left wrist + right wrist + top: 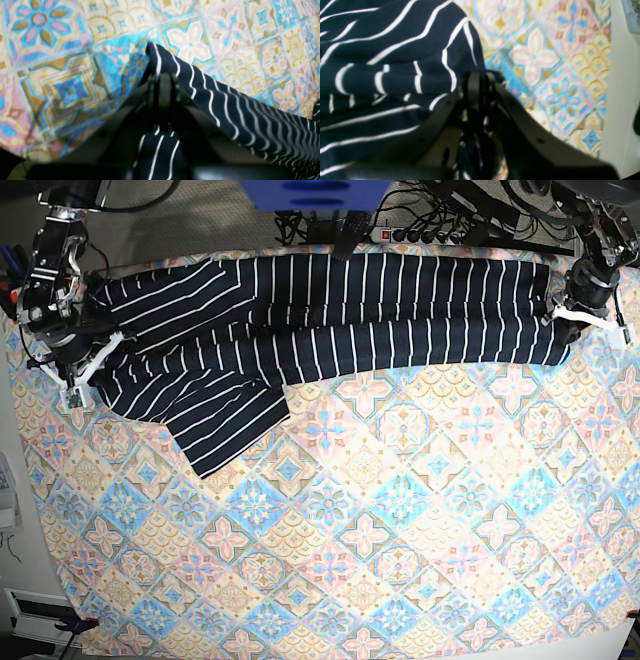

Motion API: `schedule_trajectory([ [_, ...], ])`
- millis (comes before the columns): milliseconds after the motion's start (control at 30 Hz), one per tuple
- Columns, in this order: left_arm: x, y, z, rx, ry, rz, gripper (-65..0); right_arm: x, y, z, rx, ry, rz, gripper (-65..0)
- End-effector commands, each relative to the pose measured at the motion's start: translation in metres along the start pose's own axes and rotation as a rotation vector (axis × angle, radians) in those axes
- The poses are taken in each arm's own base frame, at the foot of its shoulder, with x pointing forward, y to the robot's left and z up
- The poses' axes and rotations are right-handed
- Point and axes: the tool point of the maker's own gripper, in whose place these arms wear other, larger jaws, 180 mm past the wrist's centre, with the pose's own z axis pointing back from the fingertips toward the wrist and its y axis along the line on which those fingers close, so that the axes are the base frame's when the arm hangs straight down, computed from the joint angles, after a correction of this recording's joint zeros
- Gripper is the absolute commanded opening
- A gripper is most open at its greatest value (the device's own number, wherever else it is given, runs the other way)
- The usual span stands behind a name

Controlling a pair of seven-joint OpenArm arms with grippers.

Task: Fold the T-shirt properly
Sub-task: 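Pull the folded shirt toward the arms with both grippers, then tuck the loose hem flap under the strip with the right gripper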

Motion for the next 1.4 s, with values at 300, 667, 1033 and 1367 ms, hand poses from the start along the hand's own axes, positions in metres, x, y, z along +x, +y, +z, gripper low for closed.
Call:
schedule_trajectory([
  [300,-0.030,0.009,-0.007,0.023,0.088,-0.023,-65.0,-0.002,-0.003,0.007,-0.009,-0.007,0.022,-61.2],
  [667,-0.042,0.002,-0.012,0.019,0.129,-0.055,-40.3,0.022,-0.016,0.027,-0.068,-0.085,0.036,-46.7],
  [1033,-0.040,0.001,-0.012,0.016,0.124,-0.053,-23.4,0.059,-0.012,0.022,-0.079,-0.188,-0.037,-36.2],
  [1367,-0.040,0.001,-0.012,0.014,0.122,-0.051,-23.4,0.100,0.042,-0.048,0.110,-0.166,-0.012,-36.0],
])
